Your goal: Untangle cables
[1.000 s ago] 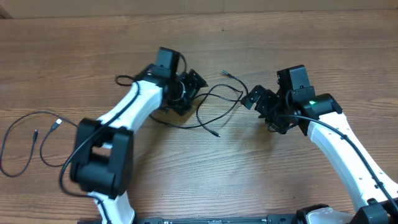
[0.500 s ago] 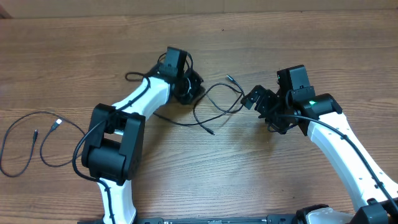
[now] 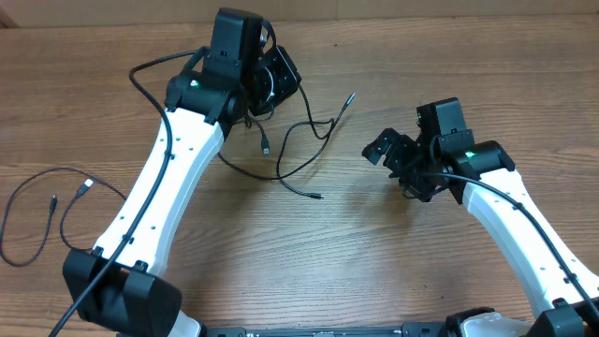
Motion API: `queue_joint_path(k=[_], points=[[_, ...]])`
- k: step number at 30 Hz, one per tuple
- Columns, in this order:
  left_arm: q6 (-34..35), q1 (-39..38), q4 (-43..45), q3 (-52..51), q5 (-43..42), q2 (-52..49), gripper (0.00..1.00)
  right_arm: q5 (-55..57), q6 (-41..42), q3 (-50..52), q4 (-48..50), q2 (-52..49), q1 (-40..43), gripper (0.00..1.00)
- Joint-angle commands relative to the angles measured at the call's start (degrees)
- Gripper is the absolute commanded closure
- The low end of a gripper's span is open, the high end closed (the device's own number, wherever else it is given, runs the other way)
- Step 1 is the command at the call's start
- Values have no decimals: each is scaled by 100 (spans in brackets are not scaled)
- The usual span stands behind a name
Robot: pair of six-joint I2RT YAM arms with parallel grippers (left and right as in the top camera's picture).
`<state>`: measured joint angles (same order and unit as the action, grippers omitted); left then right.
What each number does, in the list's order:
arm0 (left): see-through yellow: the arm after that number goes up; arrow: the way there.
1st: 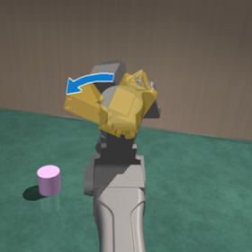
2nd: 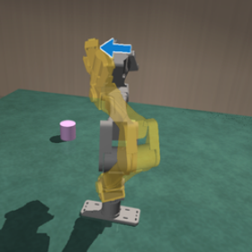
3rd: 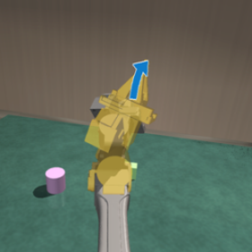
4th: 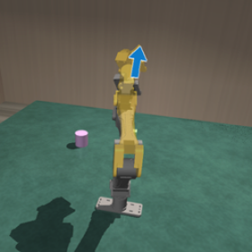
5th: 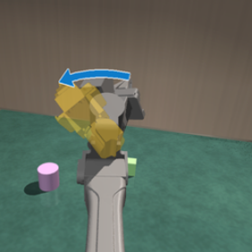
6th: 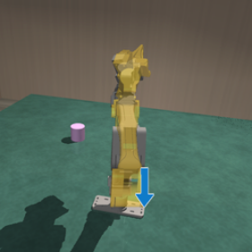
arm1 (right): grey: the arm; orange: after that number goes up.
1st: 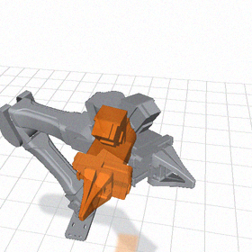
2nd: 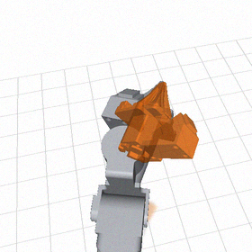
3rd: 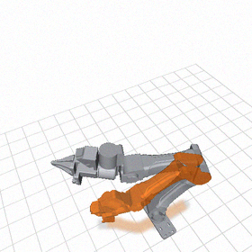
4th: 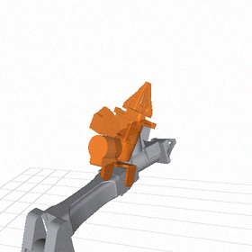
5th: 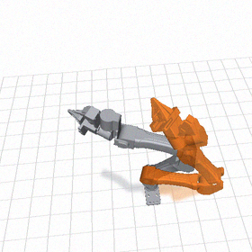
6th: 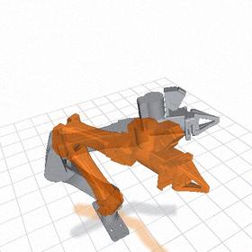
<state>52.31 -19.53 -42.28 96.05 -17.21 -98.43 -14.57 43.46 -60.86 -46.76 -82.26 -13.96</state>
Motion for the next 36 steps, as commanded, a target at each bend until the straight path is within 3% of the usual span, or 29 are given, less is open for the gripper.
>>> queue_joint_path(k=[1,9,16,20,24,28,36], points=[[-566,-42,-286,55,66,74,96,63,-24,-48,11,-7,-13,0],[-555,-33,-348,55,-417,74,96,42,63,-48,369,-7,-13,0],[-1980,-33,-354,380,-299,74,96,-87,61,-48,380,-7,-13,0],[-2865,-33,-833,927,601,74,96,-87,63,-48,382,-7,-13,0],[-3733,-33,-1394,1582,2295,74,96,-87,61,-48,382,-7,-13,0],[-4385,-31,-1534,2175,3386,74,96,-87,61,-48,380,-7,-13,0],[-5294,-37,-1558,2586,3403,74,96,-87,61,-48,382,-7,-13,0]])
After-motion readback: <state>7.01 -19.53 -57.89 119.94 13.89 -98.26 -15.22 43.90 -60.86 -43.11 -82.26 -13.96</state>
